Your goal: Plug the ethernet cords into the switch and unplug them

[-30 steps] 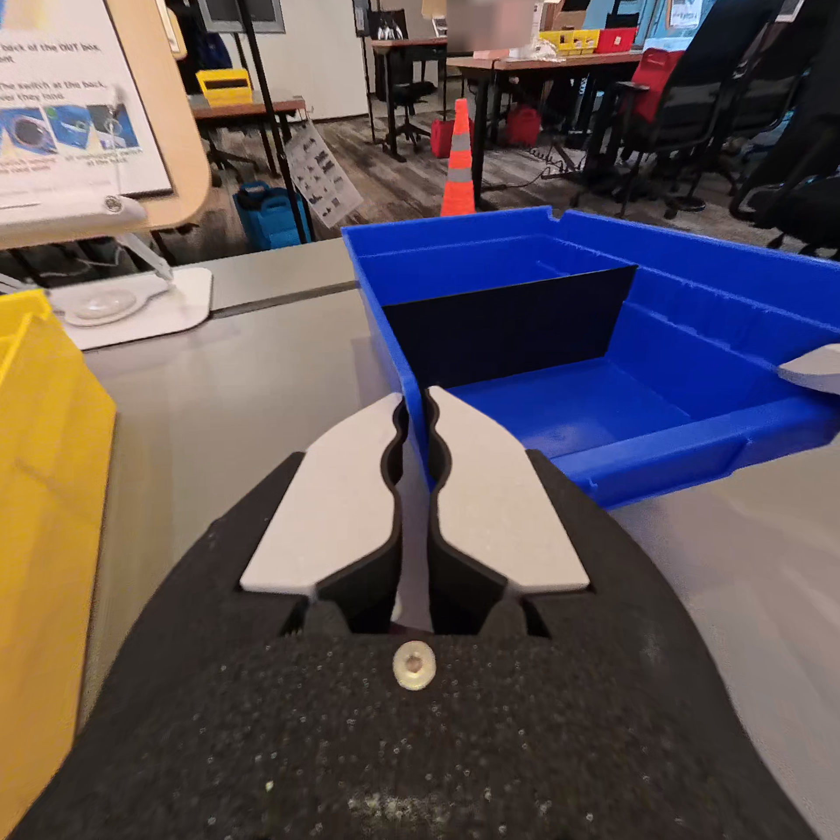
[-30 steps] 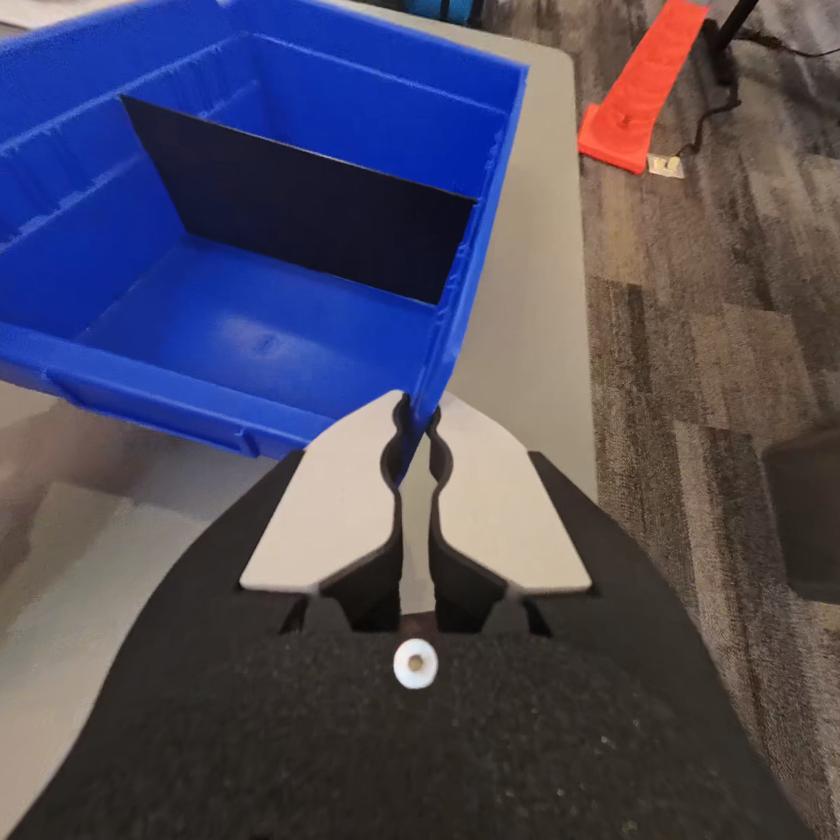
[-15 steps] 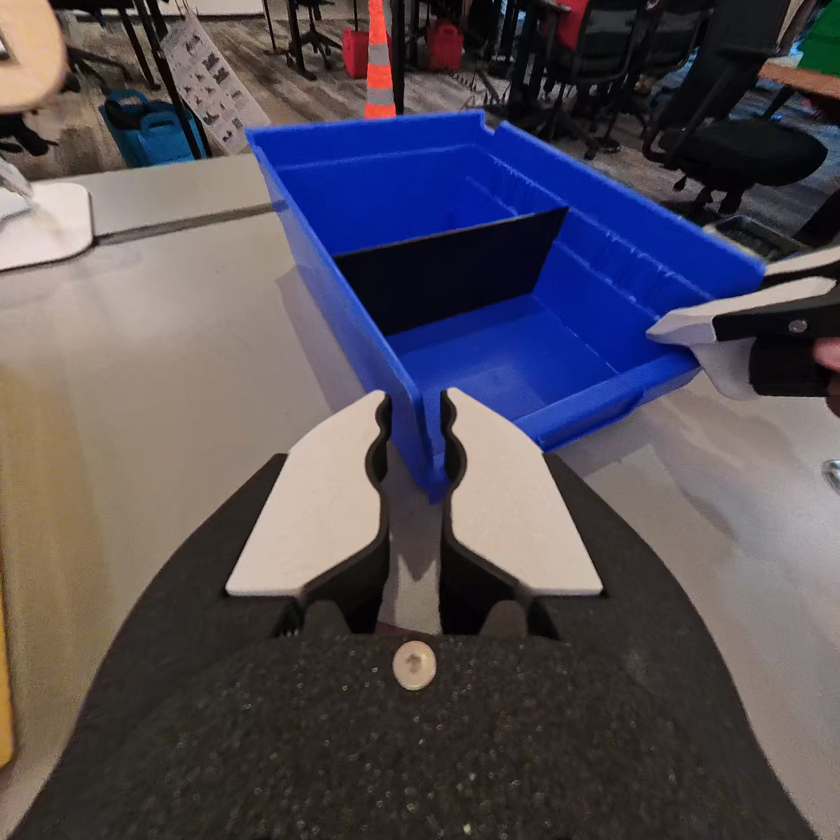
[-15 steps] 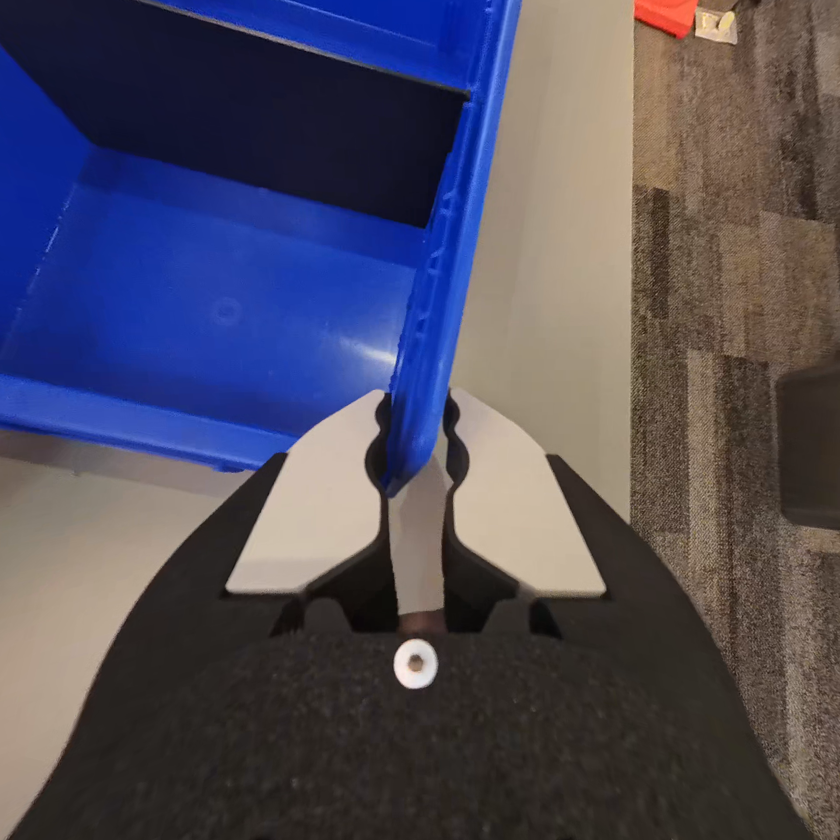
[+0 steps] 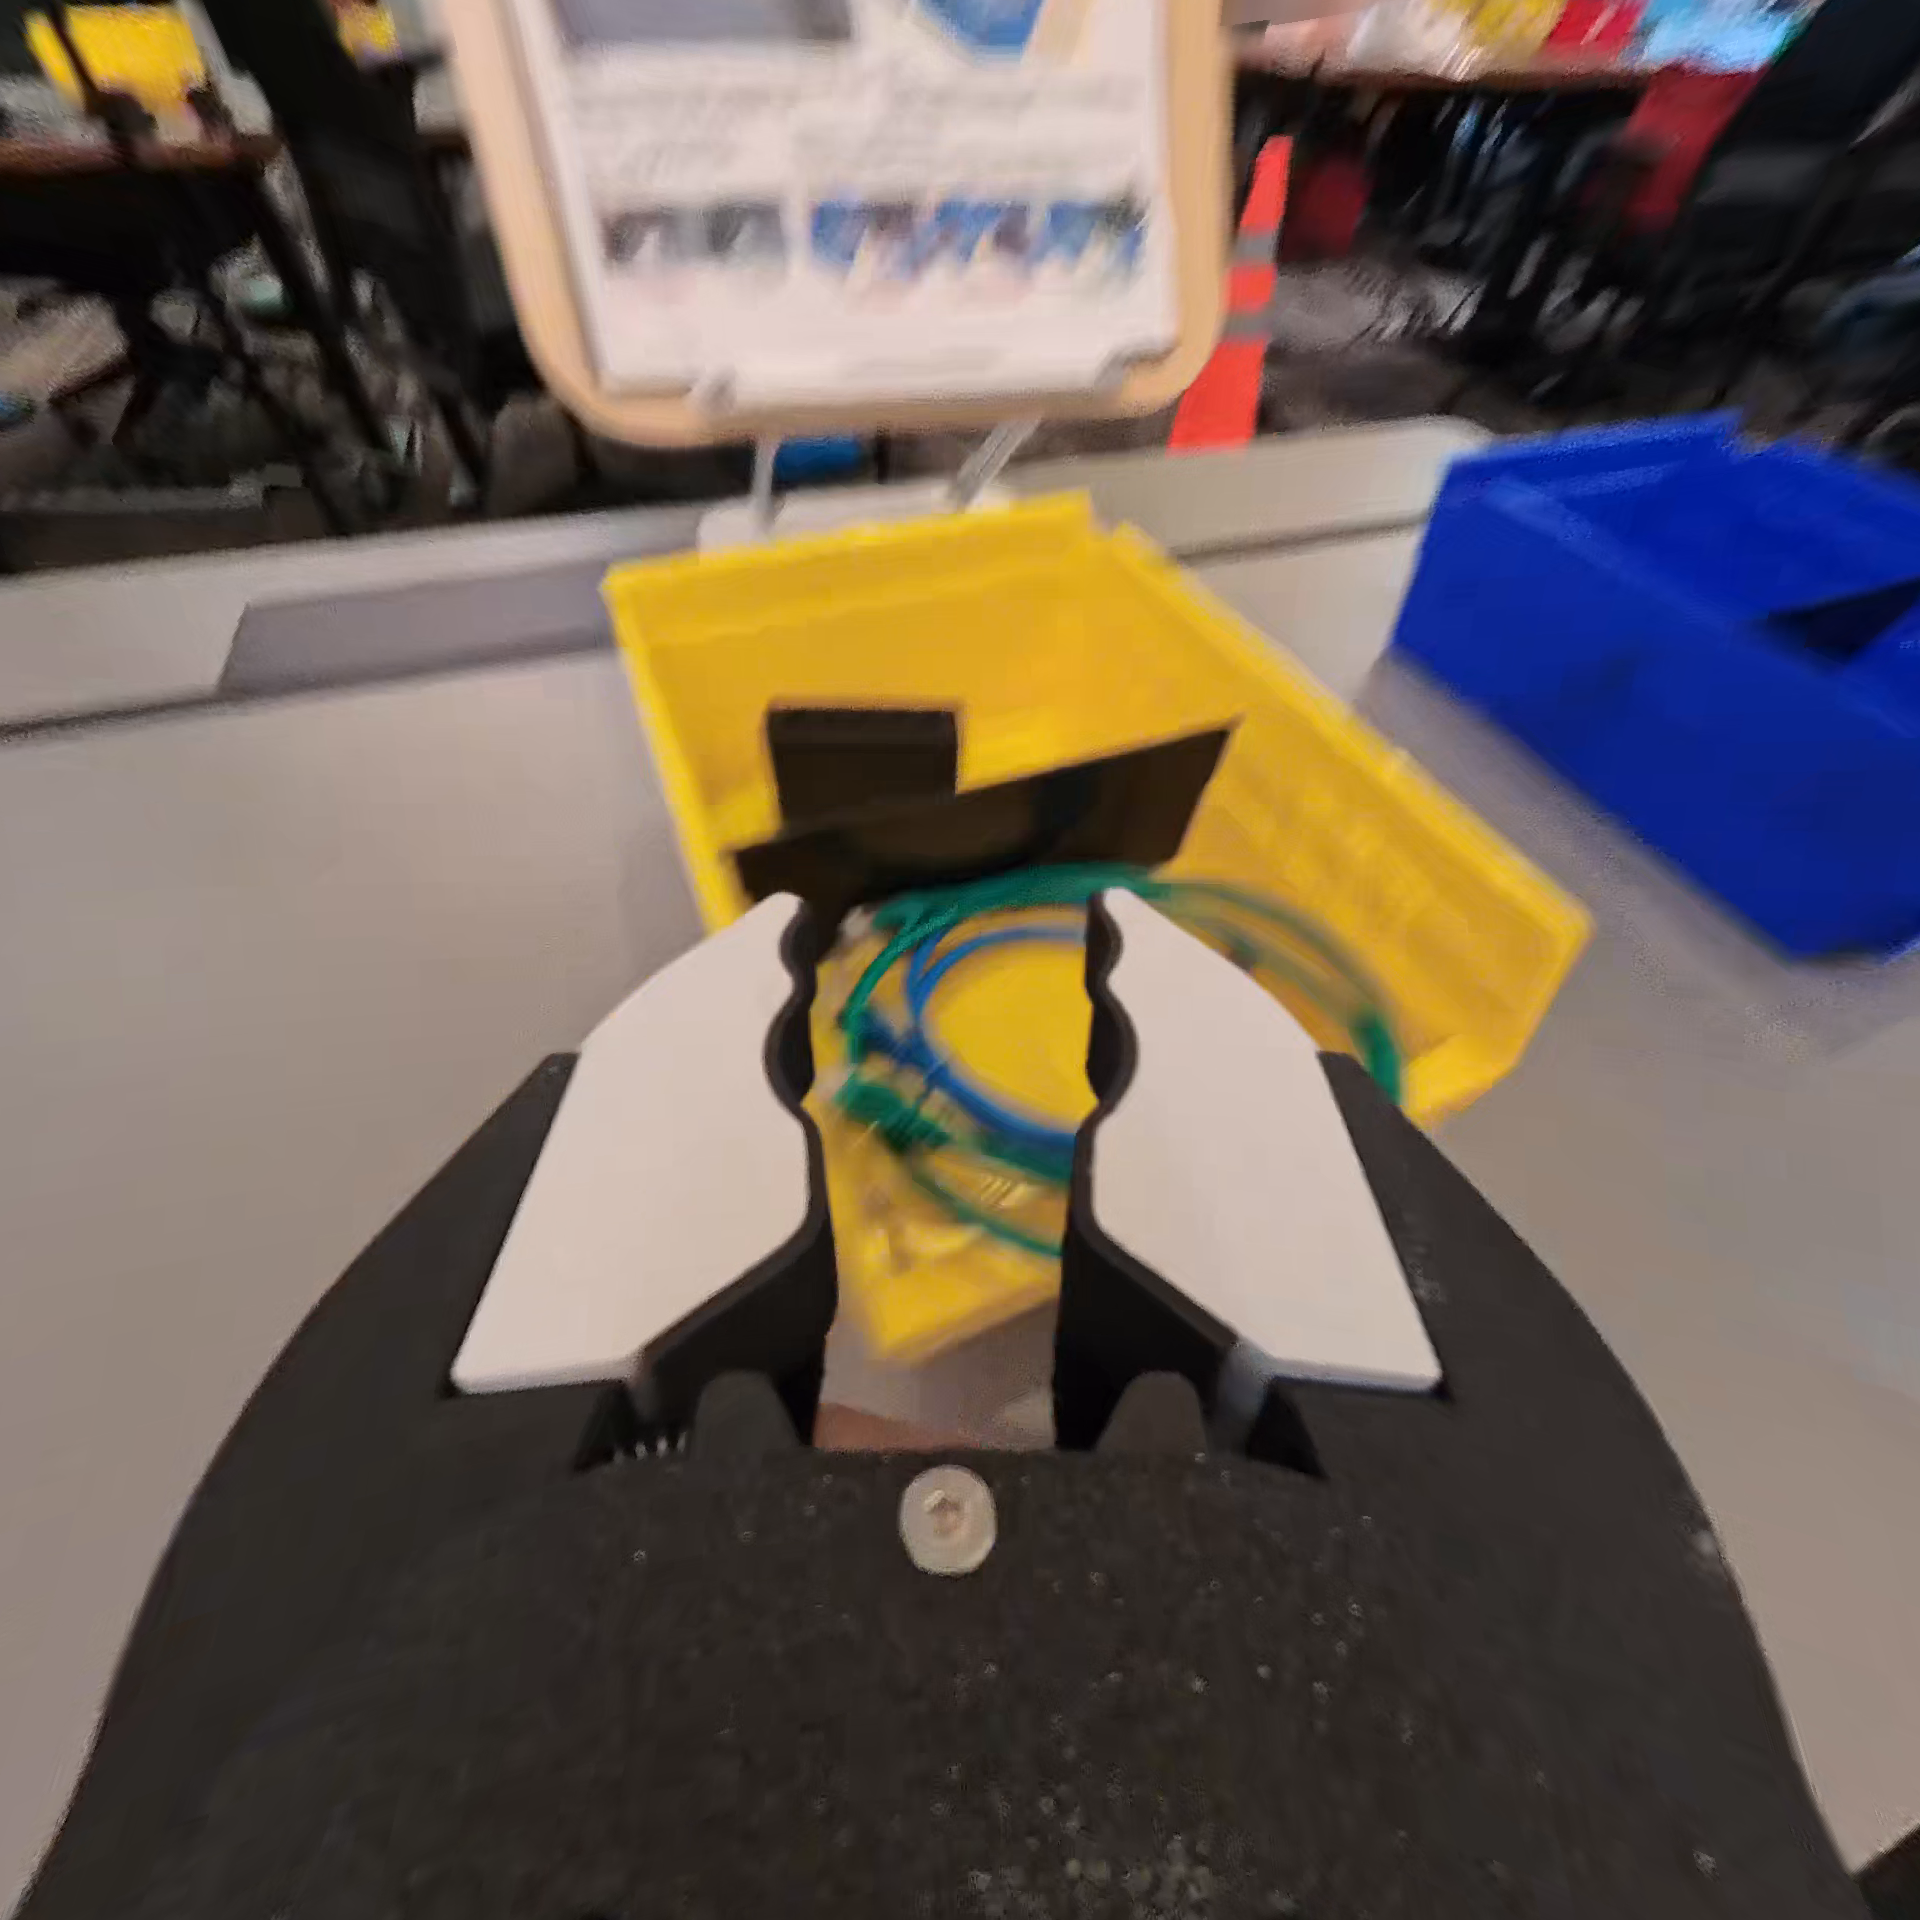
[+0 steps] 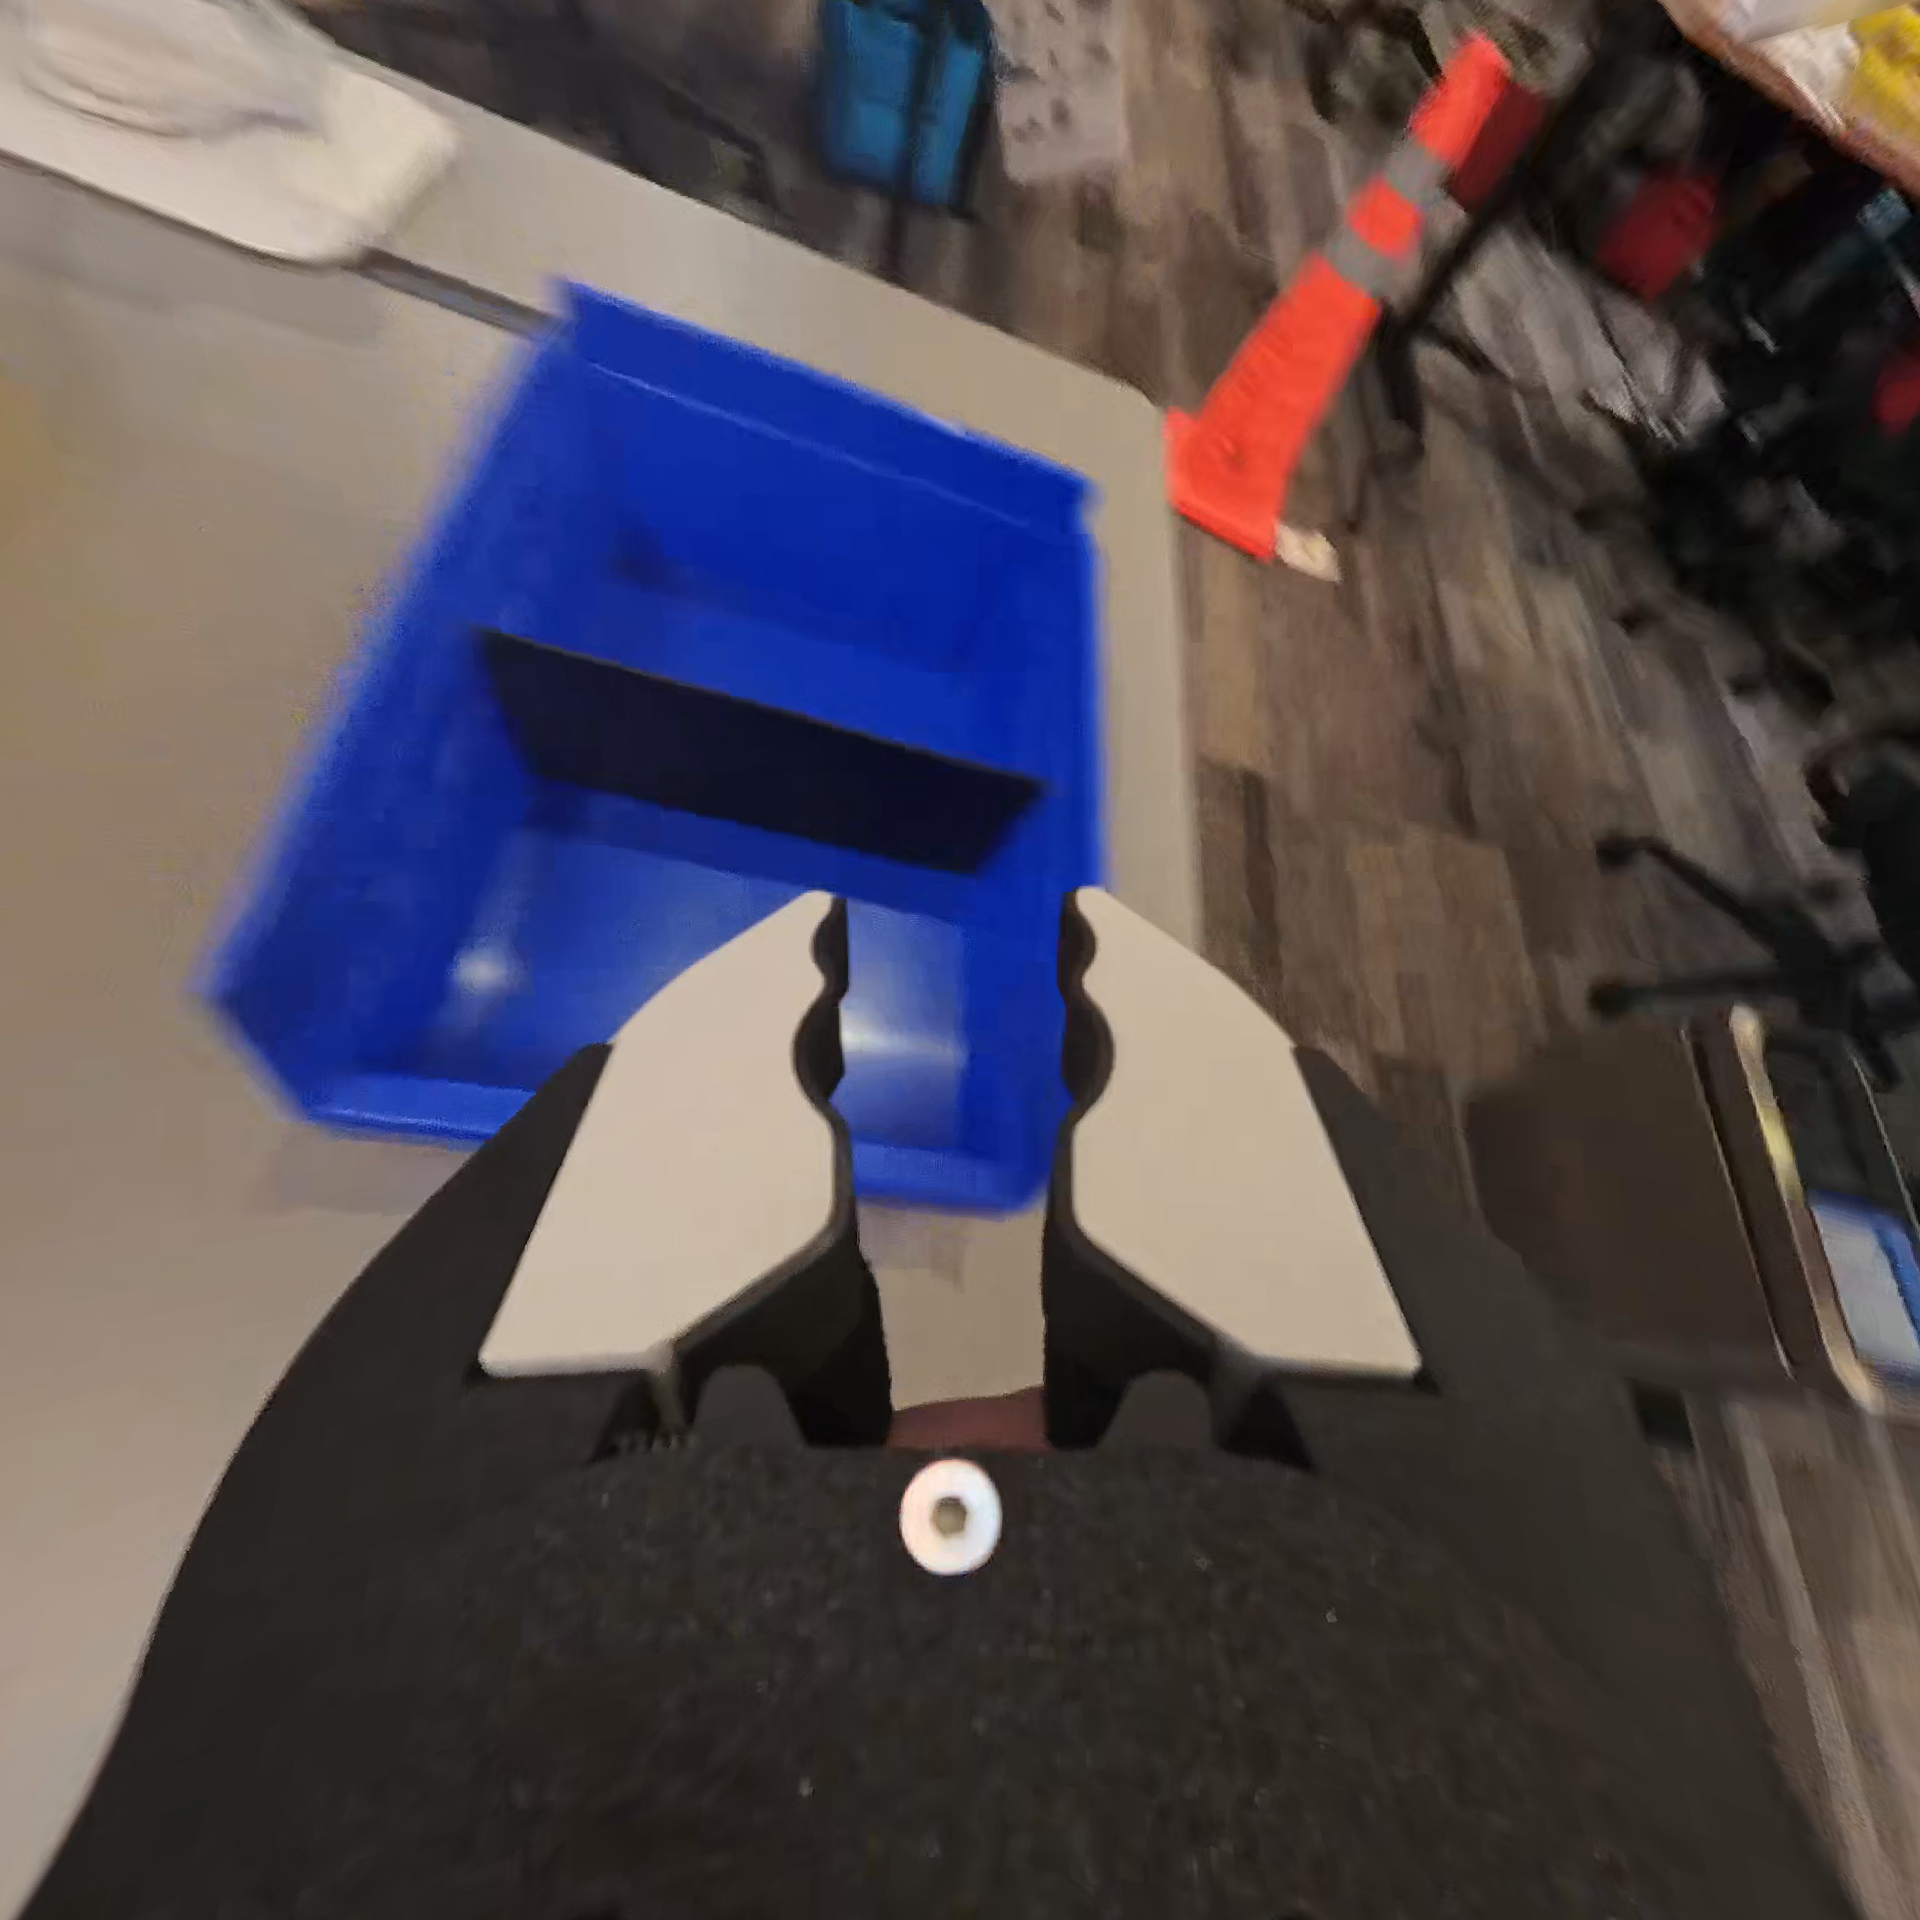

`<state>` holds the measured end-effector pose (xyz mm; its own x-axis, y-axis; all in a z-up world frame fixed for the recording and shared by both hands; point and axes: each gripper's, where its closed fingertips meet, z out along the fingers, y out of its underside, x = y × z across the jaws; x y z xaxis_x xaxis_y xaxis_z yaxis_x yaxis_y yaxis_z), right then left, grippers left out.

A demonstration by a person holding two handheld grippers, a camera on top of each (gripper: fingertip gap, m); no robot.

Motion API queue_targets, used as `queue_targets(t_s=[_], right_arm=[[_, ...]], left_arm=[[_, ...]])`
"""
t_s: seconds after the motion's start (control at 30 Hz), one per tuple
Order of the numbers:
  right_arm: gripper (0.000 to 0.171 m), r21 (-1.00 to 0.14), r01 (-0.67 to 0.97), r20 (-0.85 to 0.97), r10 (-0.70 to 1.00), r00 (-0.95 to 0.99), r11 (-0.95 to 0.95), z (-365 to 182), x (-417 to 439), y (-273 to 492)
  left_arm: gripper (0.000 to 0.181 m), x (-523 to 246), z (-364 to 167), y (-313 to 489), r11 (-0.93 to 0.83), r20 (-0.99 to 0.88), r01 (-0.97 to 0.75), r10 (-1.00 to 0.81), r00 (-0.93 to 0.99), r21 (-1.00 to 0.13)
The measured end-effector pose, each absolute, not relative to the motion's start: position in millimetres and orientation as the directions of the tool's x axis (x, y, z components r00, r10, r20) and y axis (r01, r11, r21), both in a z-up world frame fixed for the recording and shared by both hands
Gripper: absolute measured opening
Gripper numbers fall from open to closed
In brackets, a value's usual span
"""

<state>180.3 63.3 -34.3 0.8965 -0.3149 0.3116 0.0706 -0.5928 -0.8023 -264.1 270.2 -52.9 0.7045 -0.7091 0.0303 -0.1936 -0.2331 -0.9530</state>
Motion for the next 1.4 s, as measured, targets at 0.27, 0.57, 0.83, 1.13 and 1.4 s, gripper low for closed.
queue_targets(t_s=[0.27, 0.57, 0.83, 1.13, 1.4], right_arm=[[0.045, -0.896, 0.063, -0.02, 0.182, 0.983, -0.44, -99.3, -95.3, 174.0], [0.006, -0.876, -0.009, 0.05, -0.111, 0.993, -0.483, -156.0, -130.9, 220.8], [0.007, -0.952, 0.158, 0.188, -0.096, 0.977, -0.264, -93.6, -228.3, 261.9], [0.008, -0.924, 0.111, 0.128, -0.022, 0.992, -0.366, -130.4, -343.2, 331.9], [0.014, -0.907, 0.087, 0.05, 0.101, 0.994, -0.411, -153.7, -378.6, 347.8]], left_arm=[[0.041, -299.2, -146.3, 275.1, -0.381, 0.072, -0.311, -0.724, 0.686, -0.871], [0.007, -307.4, -142.0, 290.5, -0.303, -0.074, -0.373, -0.682, 0.728, -0.877], [0.004, -411.3, -86.1, 341.0, -0.225, -0.119, -0.269, -0.518, 0.847, -0.937], [0.002, -524.0, -114.4, 404.3, -0.321, -0.067, -0.228, -0.445, 0.893, -0.919], [0.002, -551.8, -144.4, 426.3, -0.401, 0.057, -0.138, -0.438, 0.897, -0.905]])
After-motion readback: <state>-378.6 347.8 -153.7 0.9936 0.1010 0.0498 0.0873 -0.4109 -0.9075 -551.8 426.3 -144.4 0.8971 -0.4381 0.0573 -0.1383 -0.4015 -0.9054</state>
